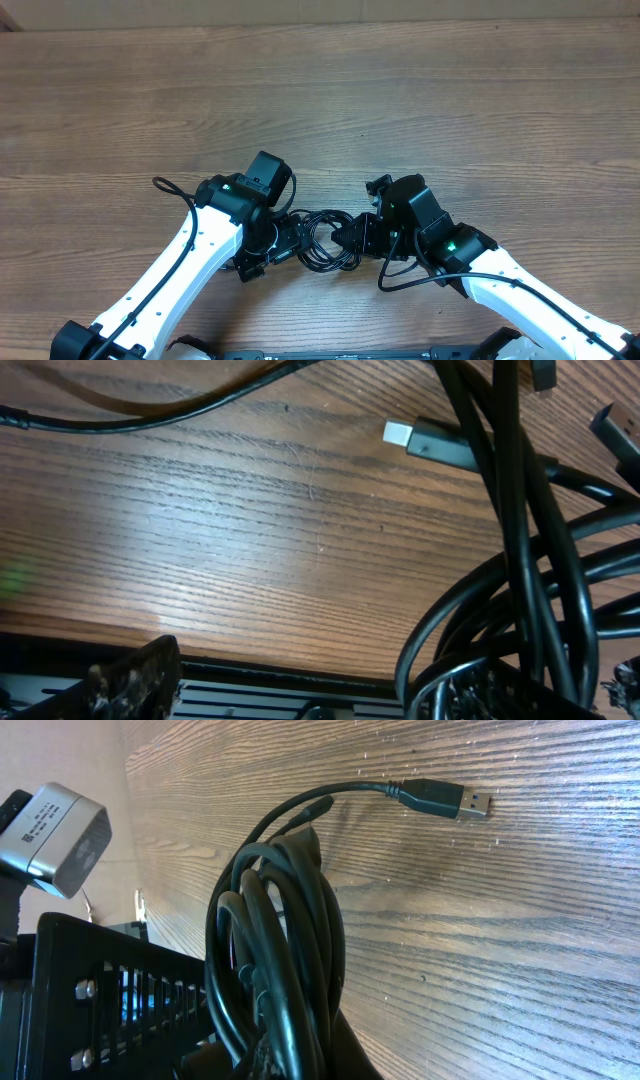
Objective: Untangle cables
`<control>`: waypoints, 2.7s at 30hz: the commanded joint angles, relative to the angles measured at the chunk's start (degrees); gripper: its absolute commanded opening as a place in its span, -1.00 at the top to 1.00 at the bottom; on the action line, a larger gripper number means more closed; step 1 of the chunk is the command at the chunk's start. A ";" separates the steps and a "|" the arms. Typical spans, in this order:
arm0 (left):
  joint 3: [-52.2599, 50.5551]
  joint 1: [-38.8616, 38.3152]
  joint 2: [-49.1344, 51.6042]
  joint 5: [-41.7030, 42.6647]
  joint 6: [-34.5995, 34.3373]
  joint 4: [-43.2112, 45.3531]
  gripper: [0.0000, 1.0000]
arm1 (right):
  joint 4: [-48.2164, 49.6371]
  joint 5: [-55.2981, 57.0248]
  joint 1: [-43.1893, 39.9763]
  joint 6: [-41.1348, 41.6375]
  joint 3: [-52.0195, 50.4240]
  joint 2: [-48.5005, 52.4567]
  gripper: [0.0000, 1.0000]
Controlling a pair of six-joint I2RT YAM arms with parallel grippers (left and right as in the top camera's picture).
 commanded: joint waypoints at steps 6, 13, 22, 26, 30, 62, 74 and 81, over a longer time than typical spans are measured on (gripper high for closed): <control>4.09 0.33 0.17 -2.91 -0.57 1.77 -0.81 | 0.63 -0.92 -0.02 -0.04 0.50 -0.42 0.92; 4.09 0.22 0.17 -2.43 -1.57 5.25 -0.85 | 0.61 -0.92 -0.02 -0.04 0.50 -0.42 0.92; 4.07 -1.07 0.20 -1.38 -1.86 6.32 -0.89 | 0.63 -0.92 -0.02 -0.04 0.50 -0.42 0.92; 4.07 -3.23 0.20 -0.46 -1.88 6.29 -0.89 | 0.61 -0.92 -0.02 -0.04 0.50 -0.42 0.92; 4.07 -5.55 0.20 0.28 -1.92 5.75 -0.87 | 0.61 -0.92 -0.02 -0.04 0.50 -0.42 0.93; -10.10 -7.82 0.33 1.73 -12.96 19.08 -0.37 | 0.68 -0.92 -0.02 2.10 0.50 -0.42 0.92; -13.40 -7.67 0.28 2.89 -16.81 33.29 0.92 | 1.05 -0.92 -0.02 7.54 0.50 -0.42 0.92; -12.15 1.66 -1.01 10.56 -8.46 31.98 0.92 | 0.94 -0.90 -0.04 1.79 0.50 -0.42 0.86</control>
